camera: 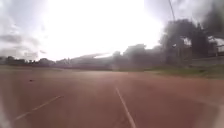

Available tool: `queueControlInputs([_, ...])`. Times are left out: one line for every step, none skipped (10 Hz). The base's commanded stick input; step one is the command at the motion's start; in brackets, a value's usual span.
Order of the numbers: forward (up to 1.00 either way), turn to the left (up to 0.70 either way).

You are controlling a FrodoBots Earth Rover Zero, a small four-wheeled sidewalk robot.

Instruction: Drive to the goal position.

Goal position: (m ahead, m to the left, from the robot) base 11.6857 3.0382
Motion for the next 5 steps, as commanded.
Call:
queueControlInputs([0.7, 0.0])
queueControlInputs([0.7, 0.0])
queueControlInputs([0.7, 0.0])
queueControlInputs([0.7, 0.0])
queueControlInputs([0.7, 0.0])
